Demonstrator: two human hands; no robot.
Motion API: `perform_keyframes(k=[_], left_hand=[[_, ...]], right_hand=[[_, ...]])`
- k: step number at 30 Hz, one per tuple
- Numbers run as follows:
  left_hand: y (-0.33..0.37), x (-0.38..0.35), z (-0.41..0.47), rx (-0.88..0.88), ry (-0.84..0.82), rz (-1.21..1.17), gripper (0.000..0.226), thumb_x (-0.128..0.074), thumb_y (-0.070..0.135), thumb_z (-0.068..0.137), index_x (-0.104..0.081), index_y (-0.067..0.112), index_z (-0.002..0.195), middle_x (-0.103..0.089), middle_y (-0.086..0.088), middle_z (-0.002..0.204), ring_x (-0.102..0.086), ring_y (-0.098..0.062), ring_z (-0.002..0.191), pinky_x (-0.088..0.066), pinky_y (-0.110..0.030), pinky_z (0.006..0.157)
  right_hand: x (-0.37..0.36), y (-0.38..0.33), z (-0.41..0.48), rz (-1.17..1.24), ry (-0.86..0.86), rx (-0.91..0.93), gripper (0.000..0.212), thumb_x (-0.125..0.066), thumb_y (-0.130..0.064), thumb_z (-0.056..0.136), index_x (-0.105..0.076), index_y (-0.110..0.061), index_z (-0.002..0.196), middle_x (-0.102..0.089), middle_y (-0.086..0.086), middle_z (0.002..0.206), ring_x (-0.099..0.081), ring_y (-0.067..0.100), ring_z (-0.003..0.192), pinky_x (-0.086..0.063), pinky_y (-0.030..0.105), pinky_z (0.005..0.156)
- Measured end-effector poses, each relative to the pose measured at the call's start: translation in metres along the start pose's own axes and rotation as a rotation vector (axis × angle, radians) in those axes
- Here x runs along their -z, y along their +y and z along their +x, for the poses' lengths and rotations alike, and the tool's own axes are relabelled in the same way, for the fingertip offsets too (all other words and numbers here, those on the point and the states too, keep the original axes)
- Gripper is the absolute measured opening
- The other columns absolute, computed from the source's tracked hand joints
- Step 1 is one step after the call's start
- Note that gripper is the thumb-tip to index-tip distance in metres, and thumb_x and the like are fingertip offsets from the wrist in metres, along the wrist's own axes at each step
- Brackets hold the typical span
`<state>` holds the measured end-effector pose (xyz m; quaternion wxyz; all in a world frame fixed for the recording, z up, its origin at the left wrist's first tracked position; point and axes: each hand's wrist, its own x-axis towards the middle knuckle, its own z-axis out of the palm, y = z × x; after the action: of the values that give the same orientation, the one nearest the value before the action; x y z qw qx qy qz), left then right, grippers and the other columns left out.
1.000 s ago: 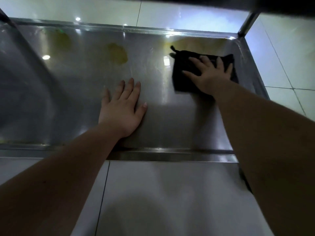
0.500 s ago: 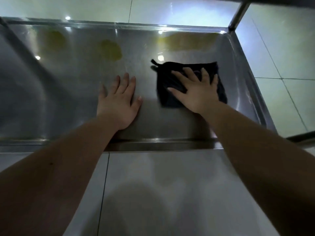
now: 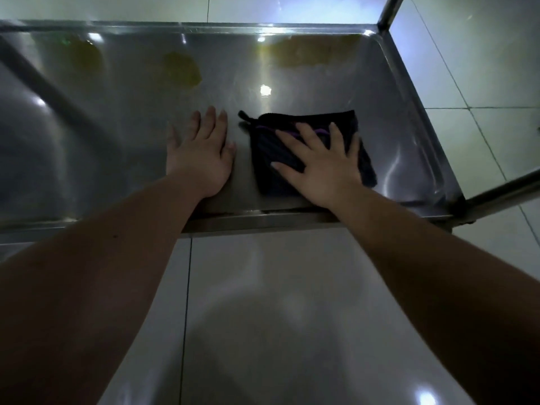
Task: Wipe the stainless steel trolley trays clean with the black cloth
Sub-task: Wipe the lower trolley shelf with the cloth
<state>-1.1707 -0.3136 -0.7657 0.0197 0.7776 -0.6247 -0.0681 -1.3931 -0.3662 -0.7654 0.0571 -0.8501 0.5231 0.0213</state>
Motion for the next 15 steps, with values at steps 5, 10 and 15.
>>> perform_keyframes(k=[5, 10, 15], left_hand=[[0.003, -0.003, 0.001, 0.015, 0.008, 0.013, 0.058, -0.015, 0.044, 0.103, 0.000, 0.026, 0.157, 0.005, 0.005, 0.165, 0.004, -0.021, 0.151, 0.005, -0.059, 0.118], [0.005, -0.004, -0.002, 0.020, 0.023, 0.038, 0.058, -0.015, 0.044, 0.103, -0.001, 0.025, 0.157, 0.003, 0.003, 0.165, 0.002, -0.022, 0.151, 0.003, -0.060, 0.117], [0.003, -0.001, -0.003, -0.007, 0.017, 0.007, 0.058, -0.016, 0.045, 0.104, -0.003, 0.026, 0.157, 0.002, 0.003, 0.165, 0.002, -0.022, 0.151, 0.002, -0.058, 0.118]], right_hand=[[0.011, 0.112, -0.036, -0.003, 0.013, -0.370, 0.076, -0.007, -0.087, 0.073, -0.006, -0.062, 0.145, -0.007, -0.018, 0.163, 0.001, 0.035, 0.149, 0.009, 0.063, 0.114], [0.000, 0.038, -0.034, -0.049, -0.068, -0.194, 0.075, -0.002, -0.085, 0.075, 0.009, -0.060, 0.145, 0.008, -0.014, 0.164, 0.008, 0.045, 0.147, 0.011, 0.070, 0.110], [-0.005, -0.010, -0.041, 0.012, -0.011, 0.076, 0.071, 0.000, -0.086, 0.075, 0.006, -0.064, 0.143, 0.002, -0.017, 0.163, 0.011, 0.039, 0.147, 0.019, 0.064, 0.109]])
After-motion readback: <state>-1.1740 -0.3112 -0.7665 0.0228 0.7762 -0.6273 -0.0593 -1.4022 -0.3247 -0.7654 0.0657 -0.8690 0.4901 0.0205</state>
